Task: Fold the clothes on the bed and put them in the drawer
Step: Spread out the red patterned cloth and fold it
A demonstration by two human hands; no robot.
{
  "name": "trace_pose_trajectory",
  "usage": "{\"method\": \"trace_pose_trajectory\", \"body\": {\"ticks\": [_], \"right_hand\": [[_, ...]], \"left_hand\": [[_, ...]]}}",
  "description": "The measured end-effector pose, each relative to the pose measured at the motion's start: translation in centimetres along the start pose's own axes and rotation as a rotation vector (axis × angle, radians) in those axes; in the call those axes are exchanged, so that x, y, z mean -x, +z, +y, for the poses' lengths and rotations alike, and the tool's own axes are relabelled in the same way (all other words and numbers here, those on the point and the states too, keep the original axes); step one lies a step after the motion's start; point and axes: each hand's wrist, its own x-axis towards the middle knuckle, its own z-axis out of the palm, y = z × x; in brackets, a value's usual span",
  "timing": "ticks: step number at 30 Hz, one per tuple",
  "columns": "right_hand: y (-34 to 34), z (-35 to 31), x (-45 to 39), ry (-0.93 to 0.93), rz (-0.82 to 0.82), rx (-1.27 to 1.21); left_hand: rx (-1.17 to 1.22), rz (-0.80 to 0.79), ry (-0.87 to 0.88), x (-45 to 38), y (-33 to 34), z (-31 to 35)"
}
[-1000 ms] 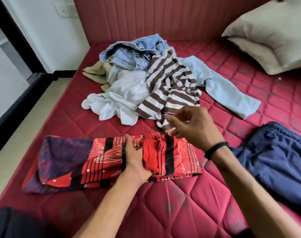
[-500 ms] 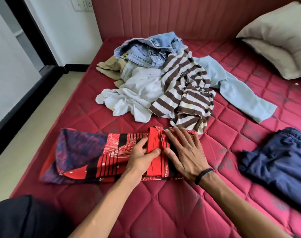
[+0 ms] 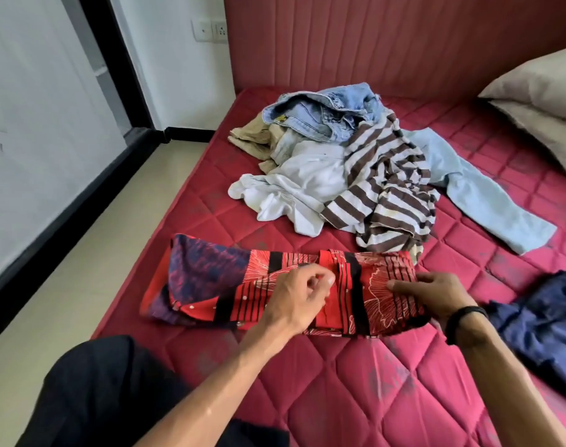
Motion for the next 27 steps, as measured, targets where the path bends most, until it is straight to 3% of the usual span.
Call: {"method": "trace_pose_trajectory", "body": {"ticks": [3,5,7,9,12,13,15,17,19,20,22,23,24,27], "right_hand": [[3.7,-5.2,3.8,-0.255,0.061,0.052],[7.2,-8.5,6.4,-0.429,-0.117,0.018],[10.7,-10.5,8.8,-0.480,-0.454,-0.123],[14.0,-10.8,9.7,-0.515,-0.578,-0.175],[18.3,-9.3,7.5,-0.863,-0.095,0.197],[19.6,-8.6,6.5,-0.994,-0.023,0.309],[22.4,-6.7,4.5,-1.121,-0.047,0.544],[24.5,-4.5,3.5,-1.038,-0.088,0.804],[26.2,-2.7,3.4,-0.991,-0.090,0.942],[26.9,-1.9,3.6,-0.999,-0.072,0.973],[27.5,-1.1,3.7,-1.002,-0.006,0.982],[27.4,-1.1,3.7,-1.001,0.014,0.974],[27.2,-1.1,3.5,-1.018,0.023,0.959],[26.1,-0.7,3.4,-0.965,0.100,0.826]], "left_hand": [[0.326,-0.144,-0.310,-1.4,-2.7,3.1],[0.527,-0.223,-0.506,-2.1,-5.2,4.3],[0.621,-0.132,-0.595,-2.4,-8.5,3.0],[0.574,0.061,-0.653,-1.7,-12.3,0.3],[0.498,0.221,-0.640,-0.7,-17.0,-4.0],[0.493,0.227,-0.634,-0.6,-18.2,-4.9],[0.456,0.212,-0.627,-0.4,-20.0,-6.2],[0.303,0.215,-0.612,-0.6,-21.2,-7.9],[-0.079,0.289,-0.553,-0.6,-21.4,-9.4],[-0.339,0.392,-0.440,-0.3,-21.0,-10.0],[-0.678,0.497,-0.013,0.4,-18.9,-9.8],[-0.758,0.434,0.137,0.7,-17.5,-9.5],[-0.811,0.309,0.173,0.7,-16.2,-9.8],[-0.942,0.026,-0.103,0.7,-14.0,-11.4]]}}
